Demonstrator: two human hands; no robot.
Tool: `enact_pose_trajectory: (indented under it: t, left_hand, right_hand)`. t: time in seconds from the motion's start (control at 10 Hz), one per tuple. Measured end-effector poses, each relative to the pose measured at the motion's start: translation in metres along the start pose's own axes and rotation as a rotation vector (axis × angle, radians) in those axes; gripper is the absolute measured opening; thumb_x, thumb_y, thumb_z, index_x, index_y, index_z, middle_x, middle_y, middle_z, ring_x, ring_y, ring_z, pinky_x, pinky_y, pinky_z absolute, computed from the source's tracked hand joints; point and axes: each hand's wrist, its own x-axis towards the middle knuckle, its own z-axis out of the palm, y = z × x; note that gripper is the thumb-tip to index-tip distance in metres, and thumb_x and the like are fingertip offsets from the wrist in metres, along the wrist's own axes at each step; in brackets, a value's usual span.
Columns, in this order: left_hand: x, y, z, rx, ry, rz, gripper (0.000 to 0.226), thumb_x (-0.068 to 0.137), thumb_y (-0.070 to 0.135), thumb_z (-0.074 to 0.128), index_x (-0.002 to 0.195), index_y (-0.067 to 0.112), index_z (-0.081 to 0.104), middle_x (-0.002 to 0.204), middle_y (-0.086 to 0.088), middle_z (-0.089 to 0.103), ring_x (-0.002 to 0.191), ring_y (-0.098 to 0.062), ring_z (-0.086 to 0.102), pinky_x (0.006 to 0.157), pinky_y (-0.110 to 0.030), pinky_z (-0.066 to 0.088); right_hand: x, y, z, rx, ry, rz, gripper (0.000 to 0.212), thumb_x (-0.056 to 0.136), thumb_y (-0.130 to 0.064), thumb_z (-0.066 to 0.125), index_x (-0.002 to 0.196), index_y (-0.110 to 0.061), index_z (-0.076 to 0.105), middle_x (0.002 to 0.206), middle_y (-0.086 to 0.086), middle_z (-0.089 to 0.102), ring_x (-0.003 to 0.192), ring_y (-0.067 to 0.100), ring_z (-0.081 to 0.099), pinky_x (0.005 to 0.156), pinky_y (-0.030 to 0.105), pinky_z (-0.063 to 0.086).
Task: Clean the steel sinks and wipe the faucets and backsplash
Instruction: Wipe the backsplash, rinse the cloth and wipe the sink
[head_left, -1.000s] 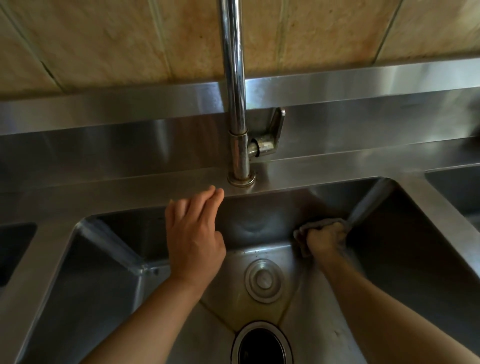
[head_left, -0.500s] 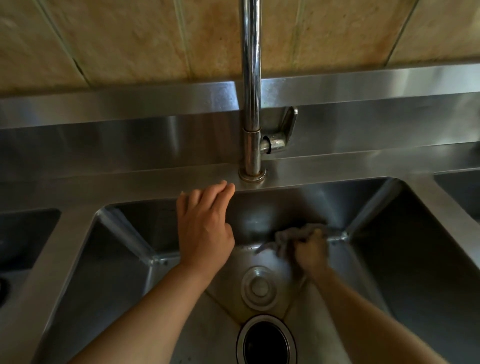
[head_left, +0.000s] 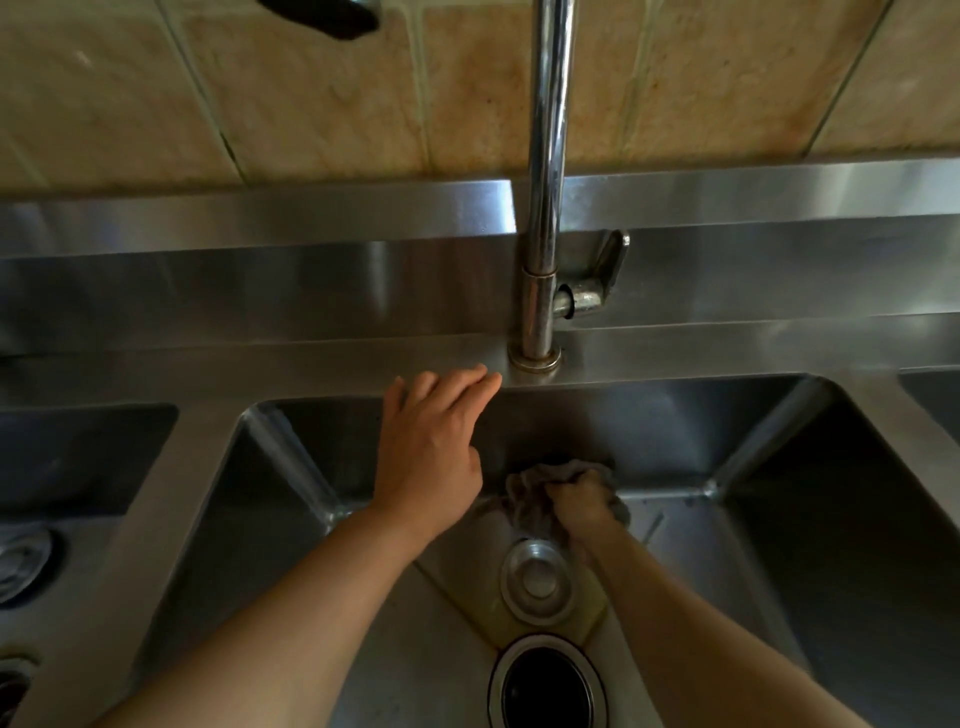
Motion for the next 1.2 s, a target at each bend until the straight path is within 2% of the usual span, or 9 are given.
enact_pose_trajectory:
  t: [0.1,0.3,0.5,0.7,0.8,0.9,1.0,1.1,1.2]
  left_hand:
    - [-0.001,-0.012,-0.019,-0.063,-0.07,0.017,0.075,0.075,-0.003,0.053,0.144,0.024,0.038,0.149,0.01,0.035,0.133,-0.013,0.033,0.111,-0.034,0.025]
    - [-0.025,-0.069,-0.068,-0.004,-0.051,-0.292,0.067,0.087,0.009,0.055,0.148,0.023,0.028,0.153,0.005,0.027,0.14,-0.015,0.025,0.115,-0.034,0.02]
    - [-0.046,-0.102,-0.085,0.123,-0.154,-0.261,0.063,0.09,0.026,0.05,0.148,0.023,0.025,0.152,0.004,0.031,0.137,-0.016,0.03,0.113,-0.035,0.022]
    - [-0.049,-0.117,-0.082,0.149,-0.164,-0.202,0.066,0.089,0.025,0.05,0.149,0.025,0.024,0.154,0.007,0.025,0.136,-0.016,0.028,0.112,-0.037,0.021]
    - [-0.051,-0.12,-0.079,0.151,-0.148,-0.186,0.067,0.088,0.026,0.05,0.149,0.025,0.023,0.155,0.009,0.023,0.136,-0.015,0.026,0.112,-0.038,0.021]
    - [-0.051,-0.123,-0.076,0.135,-0.131,-0.175,0.065,0.089,0.027,0.05,0.149,0.026,0.024,0.154,0.01,0.023,0.137,-0.014,0.025,0.115,-0.039,0.018]
    - [-0.052,-0.128,-0.073,0.129,-0.115,-0.165,0.065,0.088,0.026,0.052,0.148,0.026,0.028,0.153,0.01,0.026,0.136,-0.015,0.028,0.115,-0.04,0.018]
    - [-0.054,-0.128,-0.072,0.096,-0.112,-0.182,0.063,0.086,0.023,0.053,0.146,0.025,0.033,0.152,0.009,0.03,0.135,-0.016,0.03,0.115,-0.04,0.019]
    - [-0.054,-0.128,-0.071,0.083,-0.115,-0.195,0.062,0.087,0.022,0.053,0.146,0.026,0.032,0.152,0.011,0.029,0.135,-0.015,0.03,0.115,-0.038,0.017]
  right_hand:
    - [0.026,0.017,0.007,0.06,-0.116,-0.097,0.013,0.088,-0.015,0.049,0.094,-0.009,0.058,0.102,0.023,0.05,0.09,0.033,0.057,0.079,0.039,0.055]
    - [-0.059,-0.057,0.003,0.373,-0.091,-0.22,0.007,0.092,0.006,0.048,0.097,0.012,0.049,0.092,0.024,0.056,0.076,0.026,0.056,0.053,0.023,0.05]
    - [-0.113,-0.114,0.042,0.375,0.161,-0.36,0.018,0.091,-0.002,0.052,0.105,-0.011,0.044,0.115,0.017,0.055,0.105,0.028,0.057,0.098,0.044,0.047]
    - [-0.101,-0.103,0.084,0.306,0.391,-0.282,0.028,0.089,0.0,0.046,0.115,0.003,0.037,0.132,0.024,0.037,0.118,0.037,0.044,0.107,0.045,0.036]
    - [-0.082,-0.077,0.105,0.282,0.367,-0.149,0.029,0.088,0.0,0.05,0.115,0.005,0.042,0.121,0.022,0.049,0.112,0.037,0.051,0.101,0.043,0.042]
    - [-0.063,-0.051,0.114,0.212,0.168,0.07,0.027,0.09,-0.014,0.053,0.115,-0.003,0.05,0.118,0.021,0.055,0.101,0.033,0.058,0.091,0.047,0.05]
    - [-0.064,-0.055,0.114,0.352,0.089,0.157,0.013,0.092,-0.008,0.05,0.08,-0.014,0.051,0.095,0.014,0.059,0.077,0.025,0.057,0.067,0.029,0.052]
    - [-0.09,-0.069,0.111,0.284,-0.037,0.024,0.032,0.094,0.004,0.031,0.068,-0.006,0.047,0.066,0.013,0.057,0.051,0.021,0.057,0.05,0.023,0.046]
    - [-0.118,-0.103,0.112,0.483,-0.039,-0.279,0.021,0.089,0.012,0.036,0.082,0.009,0.055,0.067,0.02,0.065,0.057,0.023,0.064,0.052,0.03,0.054]
